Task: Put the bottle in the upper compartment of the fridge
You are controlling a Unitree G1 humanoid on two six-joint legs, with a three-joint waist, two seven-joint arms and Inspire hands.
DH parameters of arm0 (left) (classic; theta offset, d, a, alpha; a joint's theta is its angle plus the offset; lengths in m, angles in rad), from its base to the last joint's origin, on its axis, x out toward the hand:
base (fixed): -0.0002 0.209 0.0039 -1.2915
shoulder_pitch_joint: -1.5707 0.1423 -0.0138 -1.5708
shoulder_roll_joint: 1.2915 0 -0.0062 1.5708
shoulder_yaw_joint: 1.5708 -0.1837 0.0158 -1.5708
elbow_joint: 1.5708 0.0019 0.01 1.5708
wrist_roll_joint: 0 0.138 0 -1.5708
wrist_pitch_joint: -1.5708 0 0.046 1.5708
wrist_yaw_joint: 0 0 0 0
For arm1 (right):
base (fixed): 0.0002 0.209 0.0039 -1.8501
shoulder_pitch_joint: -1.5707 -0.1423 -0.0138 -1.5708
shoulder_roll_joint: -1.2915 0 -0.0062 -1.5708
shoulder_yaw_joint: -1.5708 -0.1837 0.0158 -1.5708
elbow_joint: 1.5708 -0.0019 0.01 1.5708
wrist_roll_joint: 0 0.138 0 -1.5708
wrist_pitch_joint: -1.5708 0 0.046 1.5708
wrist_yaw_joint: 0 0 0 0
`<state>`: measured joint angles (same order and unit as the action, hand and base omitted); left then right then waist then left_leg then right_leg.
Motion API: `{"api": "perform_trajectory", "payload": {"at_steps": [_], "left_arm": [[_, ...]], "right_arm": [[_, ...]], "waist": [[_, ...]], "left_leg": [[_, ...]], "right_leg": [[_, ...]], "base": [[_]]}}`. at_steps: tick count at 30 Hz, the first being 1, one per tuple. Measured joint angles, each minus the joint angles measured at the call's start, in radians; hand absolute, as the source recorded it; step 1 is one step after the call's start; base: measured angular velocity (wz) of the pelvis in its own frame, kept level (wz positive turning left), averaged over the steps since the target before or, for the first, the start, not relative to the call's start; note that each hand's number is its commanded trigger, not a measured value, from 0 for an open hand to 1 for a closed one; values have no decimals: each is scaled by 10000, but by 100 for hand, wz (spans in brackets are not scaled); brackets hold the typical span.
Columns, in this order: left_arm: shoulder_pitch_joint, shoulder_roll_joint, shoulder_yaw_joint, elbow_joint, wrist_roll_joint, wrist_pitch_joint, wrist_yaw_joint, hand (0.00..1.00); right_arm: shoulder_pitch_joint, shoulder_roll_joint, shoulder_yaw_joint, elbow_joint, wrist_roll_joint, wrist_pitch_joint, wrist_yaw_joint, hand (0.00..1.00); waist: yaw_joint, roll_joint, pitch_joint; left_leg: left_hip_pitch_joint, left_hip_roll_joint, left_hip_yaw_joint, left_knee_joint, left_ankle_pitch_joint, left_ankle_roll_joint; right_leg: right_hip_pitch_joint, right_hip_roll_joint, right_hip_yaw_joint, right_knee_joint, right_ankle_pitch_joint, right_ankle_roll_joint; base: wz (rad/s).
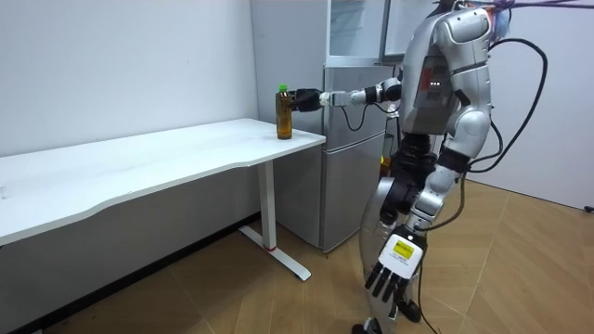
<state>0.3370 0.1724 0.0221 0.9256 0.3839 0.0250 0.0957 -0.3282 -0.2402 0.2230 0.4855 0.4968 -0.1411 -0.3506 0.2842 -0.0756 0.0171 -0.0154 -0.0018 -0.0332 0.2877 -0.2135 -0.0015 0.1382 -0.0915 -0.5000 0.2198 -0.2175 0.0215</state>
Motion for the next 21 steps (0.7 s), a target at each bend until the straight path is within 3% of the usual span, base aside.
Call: {"api": "perform_trajectory", "payload": {"at_steps": [5, 13, 16, 18, 21], "left_arm": [[190, 11, 161, -2, 0, 92, -178, 0], [153, 157, 165, 7, -20, 197, -494, 0], [59, 216, 157, 7, -71, 175, -595, 0], [60, 335, 137, 7, -357, 155, -628, 0], [79, 493, 150, 7, -422, 155, -626, 0]], "right_arm": [[-109, -199, -3, 273, 0, 3, -79, 0], [-182, -267, 22, 942, -2, 10, 32, 0], [-278, -290, 24, 1279, 19, 10, 57, 0], [-530, -348, 24, 1708, 71, 10, 50, 0], [-697, -408, 23, 1941, 71, 10, 52, 0]], "waist": [[42, -7, -3], [259, -238, -29], [351, -262, -17], [461, -267, 51], [520, -283, 83]], "left_leg": [[-164, -100, -227, 36, 30, 27], [-580, -134, -377, 264, 43, 48], [-767, -146, -464, 389, 43, 49], [-814, -137, -462, 422, 43, 48], [-888, -142, -488, 469, 41, 50]], "right_leg": [[-24, -77, -251, 9, -35, 51], [-216, -99, -521, 34, -33, 51], [-343, -95, -527, 101, -30, 47], [-412, -101, -512, 179, -30, 46], [-450, -100, -528, 177, -29, 45]], "base": [[16], [9], [7], [0], [2]]}}
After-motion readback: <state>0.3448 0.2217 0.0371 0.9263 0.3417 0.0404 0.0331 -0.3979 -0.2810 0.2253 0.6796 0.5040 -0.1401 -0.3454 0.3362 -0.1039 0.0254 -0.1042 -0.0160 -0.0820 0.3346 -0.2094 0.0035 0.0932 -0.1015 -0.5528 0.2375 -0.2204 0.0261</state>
